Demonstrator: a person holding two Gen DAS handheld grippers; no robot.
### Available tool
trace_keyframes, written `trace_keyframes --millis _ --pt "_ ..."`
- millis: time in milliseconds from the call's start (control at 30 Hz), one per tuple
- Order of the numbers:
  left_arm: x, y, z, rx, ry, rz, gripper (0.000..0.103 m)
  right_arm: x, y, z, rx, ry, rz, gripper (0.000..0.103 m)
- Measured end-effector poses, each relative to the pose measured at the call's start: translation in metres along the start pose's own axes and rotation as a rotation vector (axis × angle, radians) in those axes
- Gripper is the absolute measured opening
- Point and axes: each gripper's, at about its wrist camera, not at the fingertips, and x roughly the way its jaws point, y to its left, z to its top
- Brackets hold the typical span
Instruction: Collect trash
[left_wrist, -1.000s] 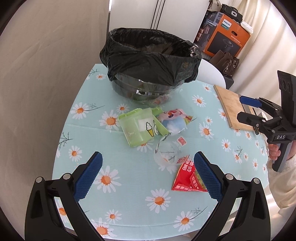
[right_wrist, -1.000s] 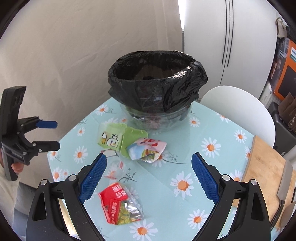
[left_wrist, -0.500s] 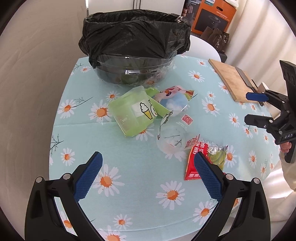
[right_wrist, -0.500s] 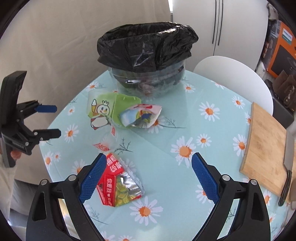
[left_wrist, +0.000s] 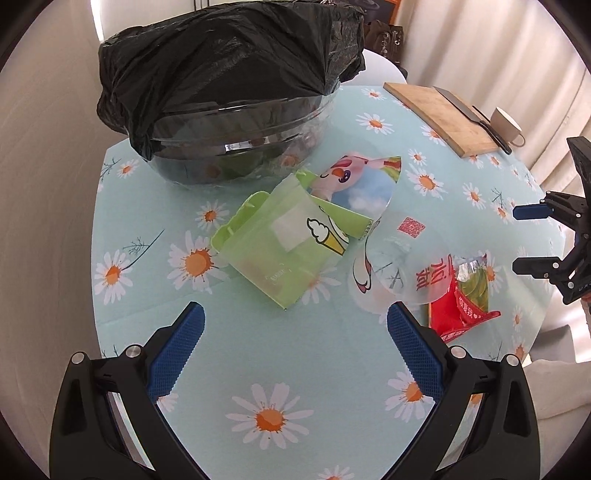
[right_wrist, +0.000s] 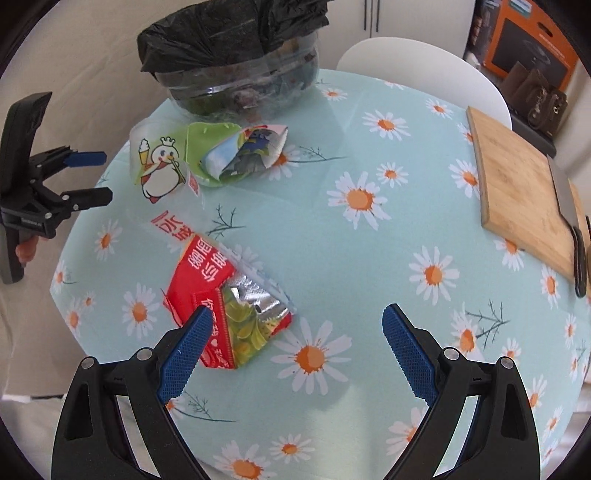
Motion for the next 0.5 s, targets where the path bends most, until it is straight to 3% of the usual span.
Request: trace_keyframes --millis 233,500 --pt "0.011 0.007 0.013 0.144 -0.009 -0.071 0.097 0.013 0.003 -0.019 0.155 0.016 -0.01 0.088" --pt "0.024 0.004 0.026 0.288 -0.034 -0.072 0.097 0.027 0.007 -0.034 0.28 0.022 -0.024 0.088"
